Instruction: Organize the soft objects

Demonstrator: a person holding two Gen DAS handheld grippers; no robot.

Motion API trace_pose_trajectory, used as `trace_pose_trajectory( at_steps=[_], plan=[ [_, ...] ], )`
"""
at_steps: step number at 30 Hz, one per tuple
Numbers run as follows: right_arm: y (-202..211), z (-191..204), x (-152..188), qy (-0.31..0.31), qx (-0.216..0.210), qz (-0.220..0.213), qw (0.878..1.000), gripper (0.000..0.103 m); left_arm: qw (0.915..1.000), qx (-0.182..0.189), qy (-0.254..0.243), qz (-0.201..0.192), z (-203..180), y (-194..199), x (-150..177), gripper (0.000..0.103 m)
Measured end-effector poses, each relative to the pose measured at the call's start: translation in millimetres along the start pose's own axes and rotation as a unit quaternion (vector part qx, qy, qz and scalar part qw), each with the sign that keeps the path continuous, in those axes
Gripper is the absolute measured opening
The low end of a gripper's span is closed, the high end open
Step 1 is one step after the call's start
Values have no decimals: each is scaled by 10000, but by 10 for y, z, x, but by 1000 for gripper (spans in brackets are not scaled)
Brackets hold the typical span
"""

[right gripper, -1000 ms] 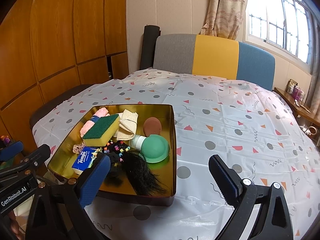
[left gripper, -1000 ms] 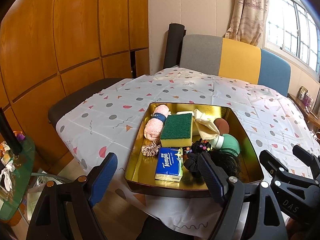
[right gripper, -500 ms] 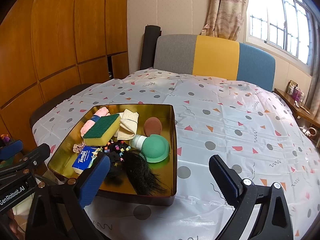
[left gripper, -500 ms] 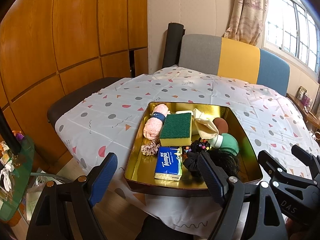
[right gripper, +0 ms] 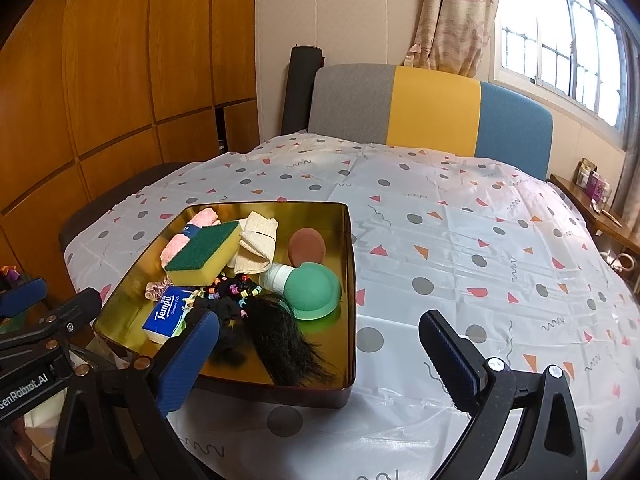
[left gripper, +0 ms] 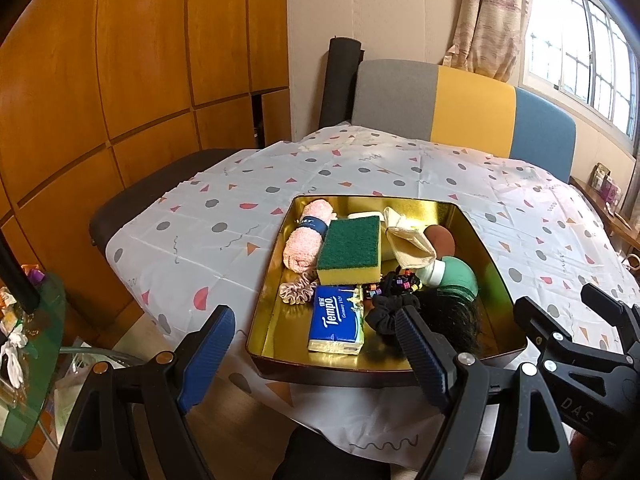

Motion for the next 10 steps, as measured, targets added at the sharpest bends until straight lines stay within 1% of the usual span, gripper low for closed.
trace_pose_trajectory(
  at_steps=[1, 2, 4, 6, 8, 10],
  plan=[
    [-4, 2, 3, -1, 3, 4, 10000, 101, 10000, 10, -9, -7, 3, -1, 2, 82],
    [-9, -2, 6, -3, 4, 7, 10000, 101, 10000, 21, -14, -41, 5, 4, 3, 76],
    [-11, -3, 9, 1, 4, 5, 10000, 101, 9998, -32, -36, -188, 12, 26, -3, 73],
    [-12, -9, 13, -28, 2, 11, 10000, 101, 9997, 58, -9, -226, 26, 36, -24, 66],
    [-16, -31, 7, -56, -7, 2, 10000, 101, 9996, 125, -45, -242, 20, 30, -37, 64],
    [-11, -91, -11, -118, 43, -23, 9999, 101, 9997, 202, -23, -123, 21, -13, -38, 64]
  ],
)
Point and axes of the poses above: each gripper's, at about its wrist camera, not at the fingertips, and y roughly against the way its jaws point, z to its left, x to its underside, the point moved 2 cm from there along -y, roughly the way its jaws point, and after that the axes turned 3 degrees about -x, right-handed, at the moved point
